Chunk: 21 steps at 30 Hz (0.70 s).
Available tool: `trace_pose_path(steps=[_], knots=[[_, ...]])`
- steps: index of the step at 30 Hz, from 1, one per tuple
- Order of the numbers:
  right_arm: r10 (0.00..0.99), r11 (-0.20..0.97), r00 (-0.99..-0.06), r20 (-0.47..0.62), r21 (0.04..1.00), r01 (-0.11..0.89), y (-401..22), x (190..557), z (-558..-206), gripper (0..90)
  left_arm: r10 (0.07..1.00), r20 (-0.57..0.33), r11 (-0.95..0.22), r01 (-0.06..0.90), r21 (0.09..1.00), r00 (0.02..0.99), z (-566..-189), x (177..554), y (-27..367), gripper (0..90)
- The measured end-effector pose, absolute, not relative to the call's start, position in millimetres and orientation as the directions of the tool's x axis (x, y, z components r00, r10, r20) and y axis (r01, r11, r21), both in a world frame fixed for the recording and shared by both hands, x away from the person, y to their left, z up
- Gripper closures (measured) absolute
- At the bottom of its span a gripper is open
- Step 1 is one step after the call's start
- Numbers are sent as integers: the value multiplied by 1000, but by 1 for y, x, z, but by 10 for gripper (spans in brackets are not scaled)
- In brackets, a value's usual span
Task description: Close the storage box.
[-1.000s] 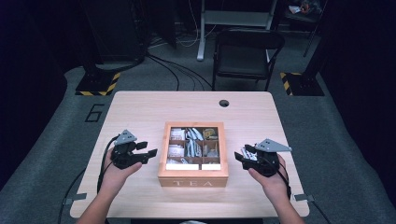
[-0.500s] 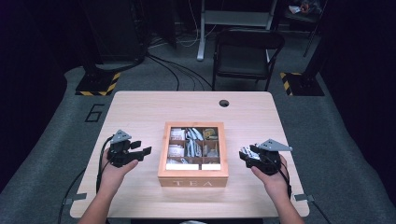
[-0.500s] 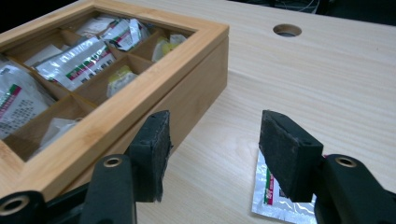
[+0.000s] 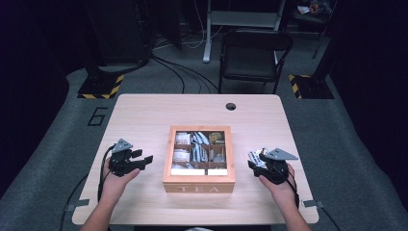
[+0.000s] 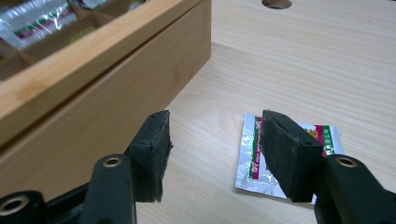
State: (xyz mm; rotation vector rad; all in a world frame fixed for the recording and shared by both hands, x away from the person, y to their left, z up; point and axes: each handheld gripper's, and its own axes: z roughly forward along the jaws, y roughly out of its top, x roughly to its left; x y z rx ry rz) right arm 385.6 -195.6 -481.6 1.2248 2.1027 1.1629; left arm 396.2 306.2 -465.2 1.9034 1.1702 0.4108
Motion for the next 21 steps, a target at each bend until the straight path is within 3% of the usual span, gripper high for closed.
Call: trace_pose_path(steps=[11, 21], knots=[[838, 333, -546, -14, 805, 491, -186, 392, -498, 421, 849, -137, -234, 595, 769, 510, -487, 402, 304, 396], [831, 324, -555, 35, 781, 533, -179, 394, -513, 408, 858, -124, -253, 621, 742, 498, -506, 408, 304, 360]])
